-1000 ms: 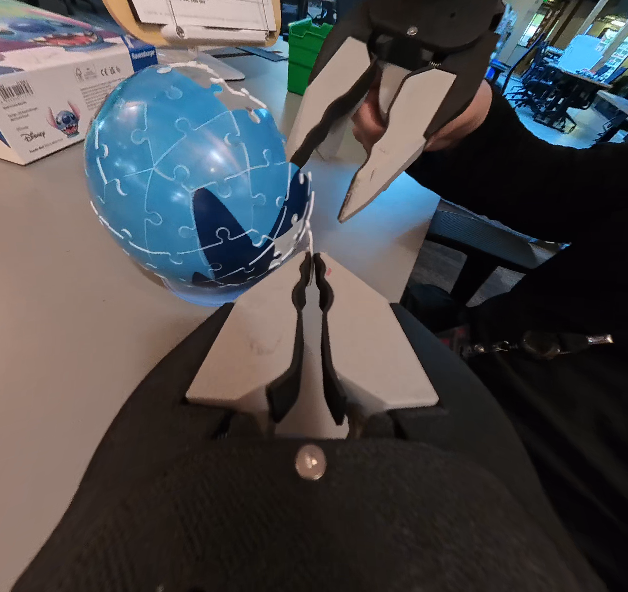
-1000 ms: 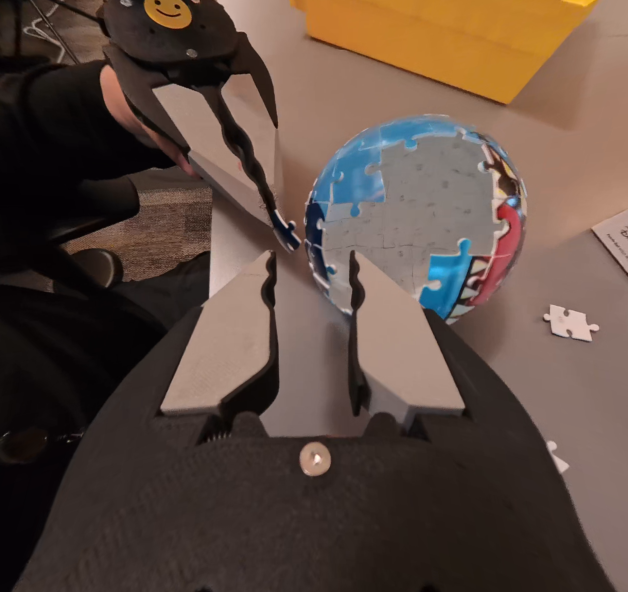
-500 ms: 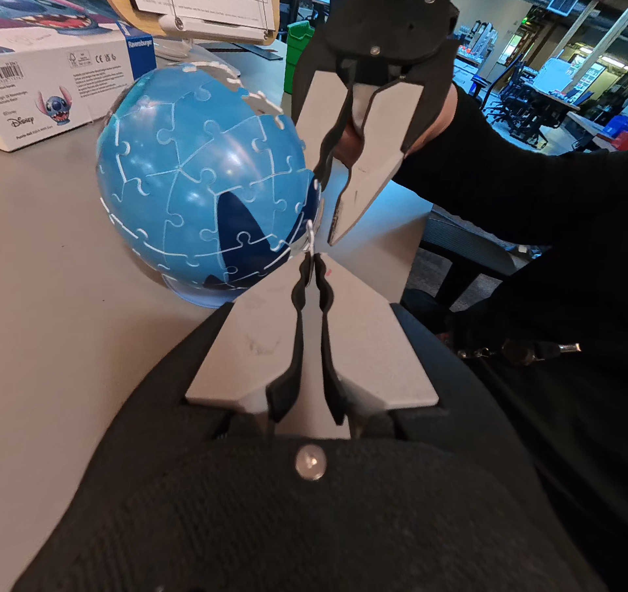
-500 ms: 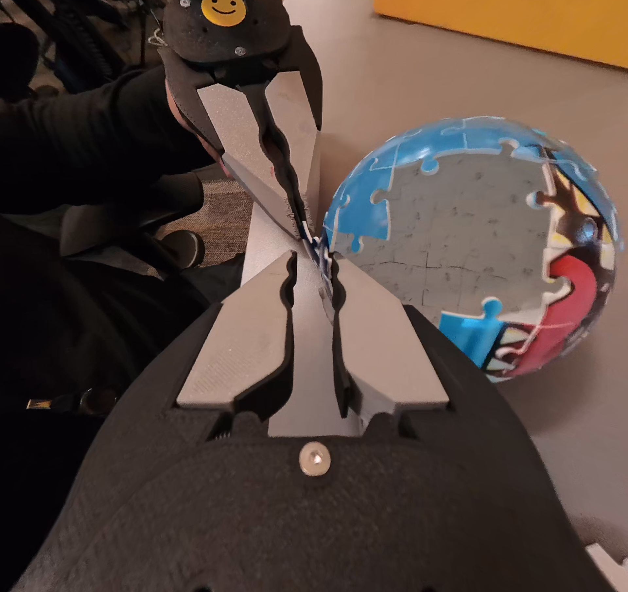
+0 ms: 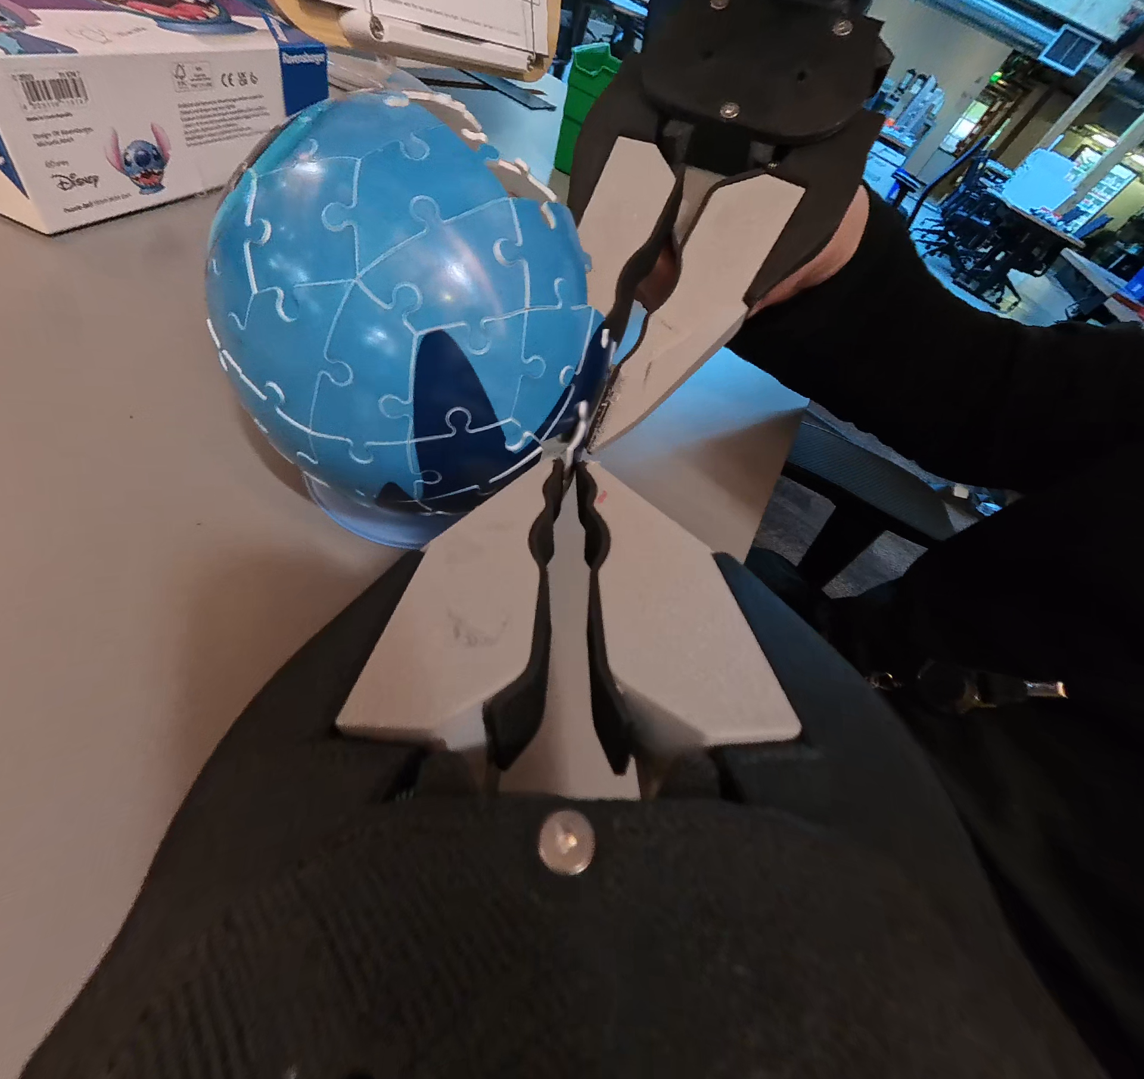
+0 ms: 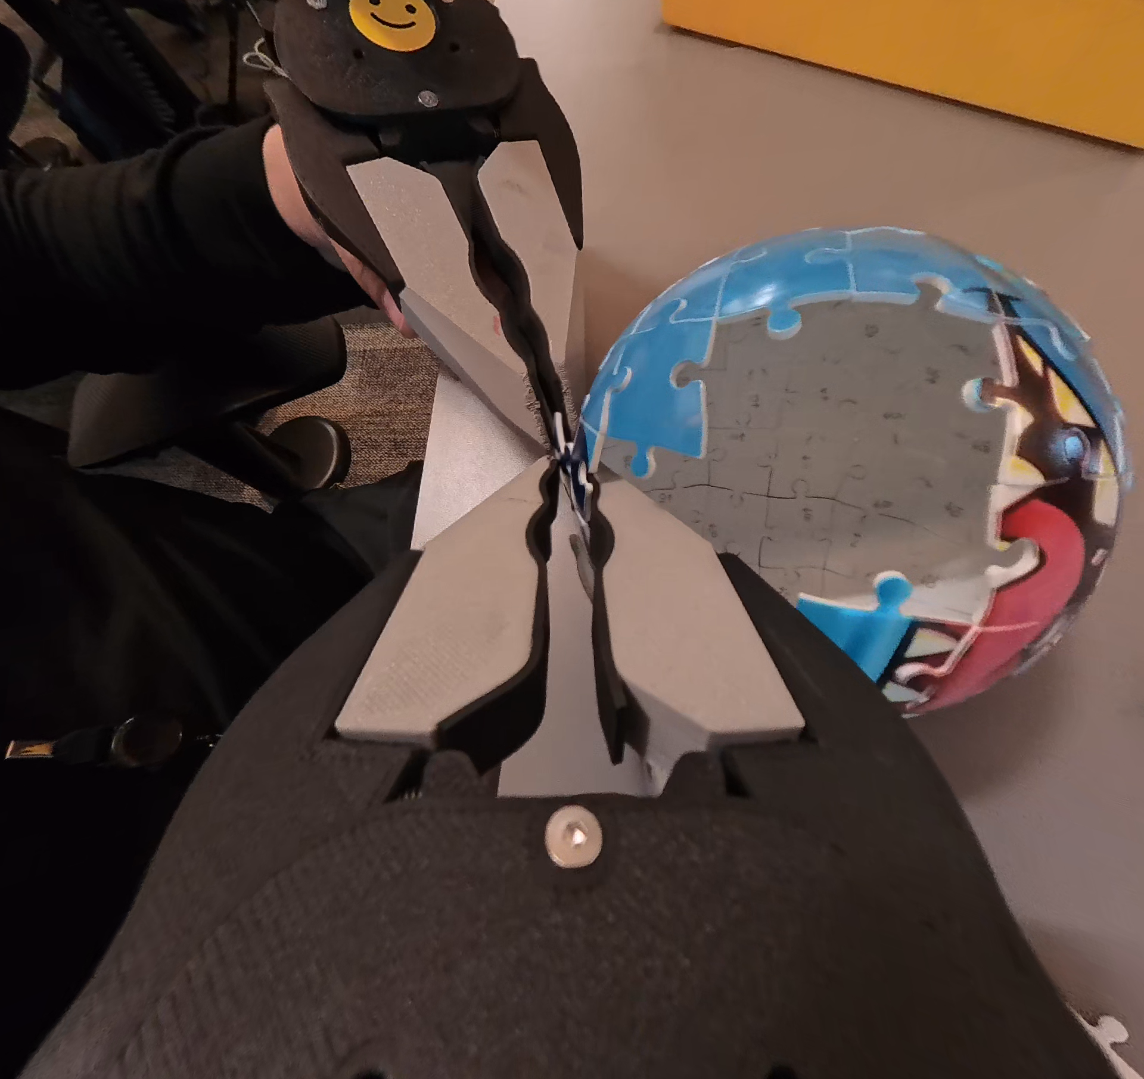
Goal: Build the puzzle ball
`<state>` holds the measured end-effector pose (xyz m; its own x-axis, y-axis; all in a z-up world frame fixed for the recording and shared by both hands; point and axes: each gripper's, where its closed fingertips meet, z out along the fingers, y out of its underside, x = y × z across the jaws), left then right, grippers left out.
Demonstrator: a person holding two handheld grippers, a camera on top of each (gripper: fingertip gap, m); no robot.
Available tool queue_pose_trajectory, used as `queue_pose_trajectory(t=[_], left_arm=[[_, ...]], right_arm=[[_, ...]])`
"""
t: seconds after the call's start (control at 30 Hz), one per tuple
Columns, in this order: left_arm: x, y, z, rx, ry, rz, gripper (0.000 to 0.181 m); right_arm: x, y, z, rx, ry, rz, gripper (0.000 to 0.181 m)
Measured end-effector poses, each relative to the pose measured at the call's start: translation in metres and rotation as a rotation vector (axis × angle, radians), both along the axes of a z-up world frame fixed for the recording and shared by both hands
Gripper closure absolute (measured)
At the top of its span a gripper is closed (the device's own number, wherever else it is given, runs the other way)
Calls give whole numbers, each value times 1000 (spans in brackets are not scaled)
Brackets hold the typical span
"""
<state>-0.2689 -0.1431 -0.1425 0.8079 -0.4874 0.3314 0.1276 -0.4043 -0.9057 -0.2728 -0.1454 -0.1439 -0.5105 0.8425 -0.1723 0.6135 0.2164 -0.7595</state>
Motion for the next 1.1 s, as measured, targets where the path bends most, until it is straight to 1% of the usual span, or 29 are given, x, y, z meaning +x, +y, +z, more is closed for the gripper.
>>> queue_pose_trajectory(t=[0.1, 0.33, 0.47, 0.57, 0.67, 0.77, 0.9, 1.1], left_arm=[[-3, 0, 1, 13, 6, 43, 179], [-8, -4, 3, 76, 115, 146, 181], [-5, -9, 11, 120, 118, 146, 181], [-6, -4, 4, 104, 167, 160, 181], [4, -1, -1, 84, 152, 123, 181], [8, 1, 0, 89, 169, 115, 181], [8, 3, -1, 88, 182, 122, 181], [-1, -1, -2, 99, 213, 175, 181]], right_arm=[[0, -1, 1, -9, 3, -1, 179], [1, -4, 1, -53, -1, 10, 181], [1, -3, 1, -66, -4, 11, 181], [2, -3, 1, -68, -12, 18, 181], [2, -3, 2, -66, -18, 21, 181], [3, -2, 1, -69, -22, 22, 181], [3, 0, 1, -74, -20, 22, 181], [5, 0, 0, -75, -29, 33, 181]])
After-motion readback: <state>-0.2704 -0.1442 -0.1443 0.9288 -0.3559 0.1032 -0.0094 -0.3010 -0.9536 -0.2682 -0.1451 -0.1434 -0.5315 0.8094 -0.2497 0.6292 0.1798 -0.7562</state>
